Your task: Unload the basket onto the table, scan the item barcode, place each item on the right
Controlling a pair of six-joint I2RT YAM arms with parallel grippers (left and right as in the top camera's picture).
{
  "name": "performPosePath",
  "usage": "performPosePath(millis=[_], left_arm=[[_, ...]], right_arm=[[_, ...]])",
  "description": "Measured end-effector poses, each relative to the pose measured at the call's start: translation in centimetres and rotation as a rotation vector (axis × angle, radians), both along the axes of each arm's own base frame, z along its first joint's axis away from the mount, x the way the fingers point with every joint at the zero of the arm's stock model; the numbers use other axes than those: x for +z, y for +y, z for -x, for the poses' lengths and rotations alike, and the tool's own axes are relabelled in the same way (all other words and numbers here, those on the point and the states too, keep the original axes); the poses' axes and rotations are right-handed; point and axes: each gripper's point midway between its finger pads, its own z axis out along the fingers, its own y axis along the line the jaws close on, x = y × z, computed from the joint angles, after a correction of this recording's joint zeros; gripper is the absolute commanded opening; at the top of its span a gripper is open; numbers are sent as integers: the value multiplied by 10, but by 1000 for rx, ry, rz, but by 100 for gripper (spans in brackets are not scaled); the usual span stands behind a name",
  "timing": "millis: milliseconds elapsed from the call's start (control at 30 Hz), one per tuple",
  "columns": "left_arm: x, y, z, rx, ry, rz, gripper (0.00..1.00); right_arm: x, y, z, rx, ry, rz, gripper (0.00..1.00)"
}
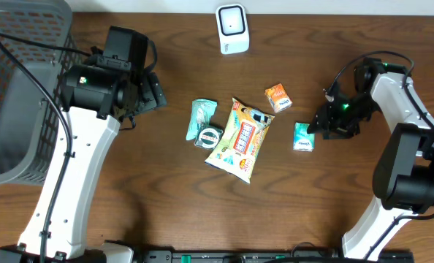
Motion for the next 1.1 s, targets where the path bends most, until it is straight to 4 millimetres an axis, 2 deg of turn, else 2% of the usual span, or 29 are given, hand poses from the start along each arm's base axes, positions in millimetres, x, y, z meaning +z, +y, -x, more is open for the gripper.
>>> performPosePath(millis=[133,500,700,767,800,833,967,1100], left_arm=[[0,0,0,0,0,0,98],[0,0,0,0,0,0,98],[0,0,0,0,0,0,98],[0,0,0,0,0,0,98],[0,0,0,0,0,0,98],[0,0,0,0,0,0,98],[0,0,0,0,0,0,98],[0,0,0,0,0,0,98]], right_arm=[[-8,-4,-9,-2,-42,24,46],[-45,8,-3,-25,-84,-32,41],[-47,26,-3,-18,-111,-71,23],[-47,28,-3,-23,-108,-77,13],[-46,29,-3,-29,-105,-80,4],[-46,29,-3,-31,-103,-83,1],[-42,28,-1,-39,-77,-74,1],[-29,34,1,-20,-53,-120,1]])
